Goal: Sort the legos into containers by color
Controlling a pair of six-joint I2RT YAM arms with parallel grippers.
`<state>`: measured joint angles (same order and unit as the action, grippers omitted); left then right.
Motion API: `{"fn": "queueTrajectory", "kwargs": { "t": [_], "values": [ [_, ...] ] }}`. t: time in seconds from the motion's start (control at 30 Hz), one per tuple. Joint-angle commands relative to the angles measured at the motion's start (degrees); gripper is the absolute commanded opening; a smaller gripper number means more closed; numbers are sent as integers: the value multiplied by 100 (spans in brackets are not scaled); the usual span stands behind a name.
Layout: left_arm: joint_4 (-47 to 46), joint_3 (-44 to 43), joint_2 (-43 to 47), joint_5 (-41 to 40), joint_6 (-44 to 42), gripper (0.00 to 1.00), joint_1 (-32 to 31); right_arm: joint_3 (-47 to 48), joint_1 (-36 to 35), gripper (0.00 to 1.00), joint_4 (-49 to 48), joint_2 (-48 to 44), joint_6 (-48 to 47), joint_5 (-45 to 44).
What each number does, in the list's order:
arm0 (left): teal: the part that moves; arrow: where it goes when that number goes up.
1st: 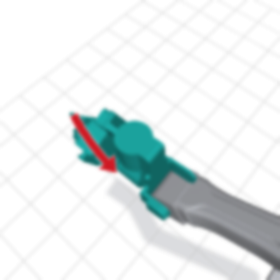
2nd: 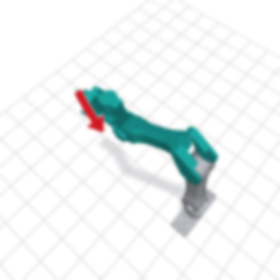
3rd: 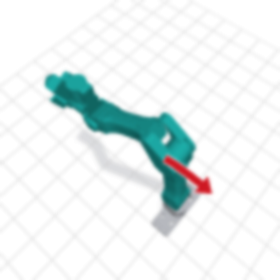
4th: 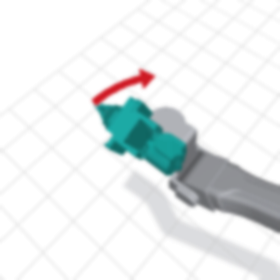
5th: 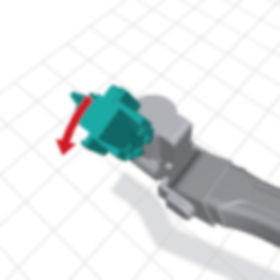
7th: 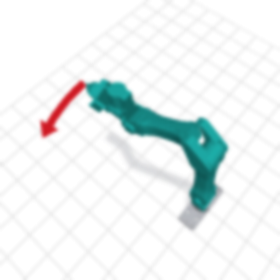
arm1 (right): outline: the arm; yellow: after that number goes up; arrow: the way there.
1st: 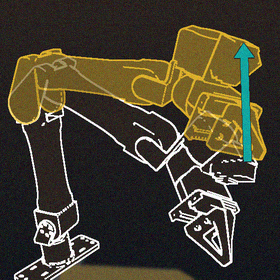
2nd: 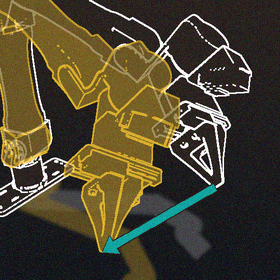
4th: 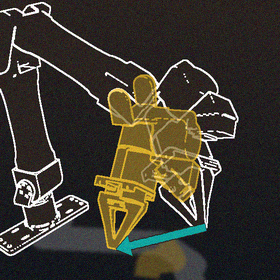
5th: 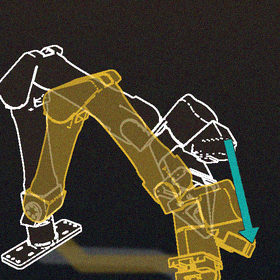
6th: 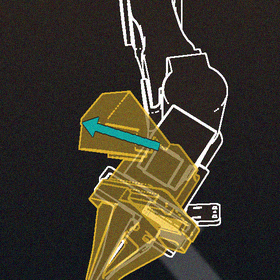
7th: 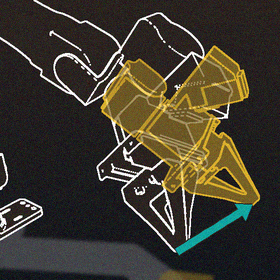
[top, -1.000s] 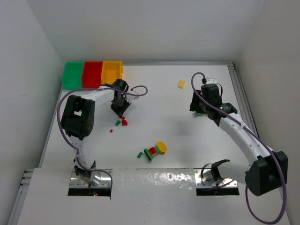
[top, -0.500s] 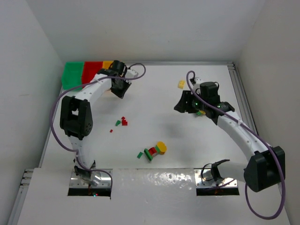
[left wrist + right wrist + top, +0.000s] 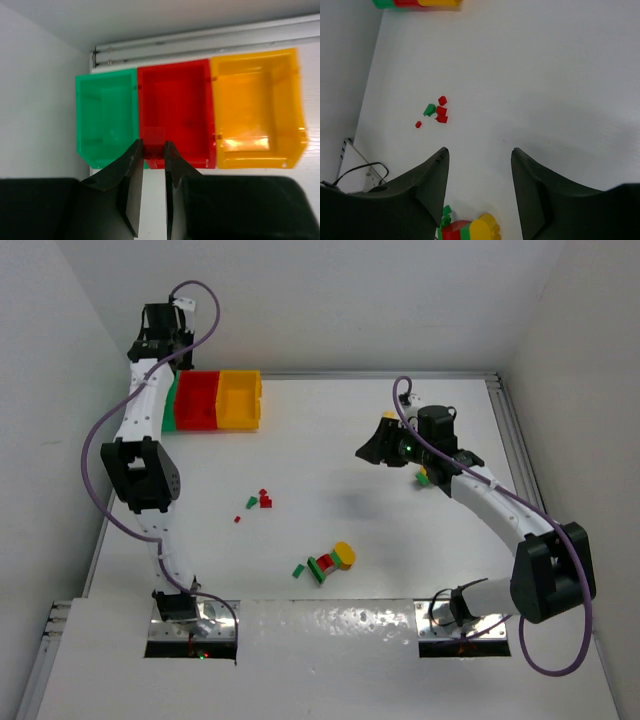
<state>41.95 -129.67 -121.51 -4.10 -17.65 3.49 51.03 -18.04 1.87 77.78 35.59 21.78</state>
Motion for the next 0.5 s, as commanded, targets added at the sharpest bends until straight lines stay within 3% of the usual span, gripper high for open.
{"fn": "queueTrajectory", "kwargs": {
  "t": [0.0, 0.17, 0.4, 0.47],
  "values": [
    [-701, 728, -251, -345, 60, 0, -138, 416, -138, 52, -204, 44, -17, -270],
    [-1268, 698, -759, -978, -107, 0, 3, 522, -278, 53, 155, 71, -280, -411],
    [-1233, 275, -1533, -777, -423, 0, 64, 470, -331, 53, 376, 71, -369, -561],
    [-1251, 345, -1551, -637, -520, 5, 64, 461, -331, 53, 376, 71, -386, -535]
  ]
}}
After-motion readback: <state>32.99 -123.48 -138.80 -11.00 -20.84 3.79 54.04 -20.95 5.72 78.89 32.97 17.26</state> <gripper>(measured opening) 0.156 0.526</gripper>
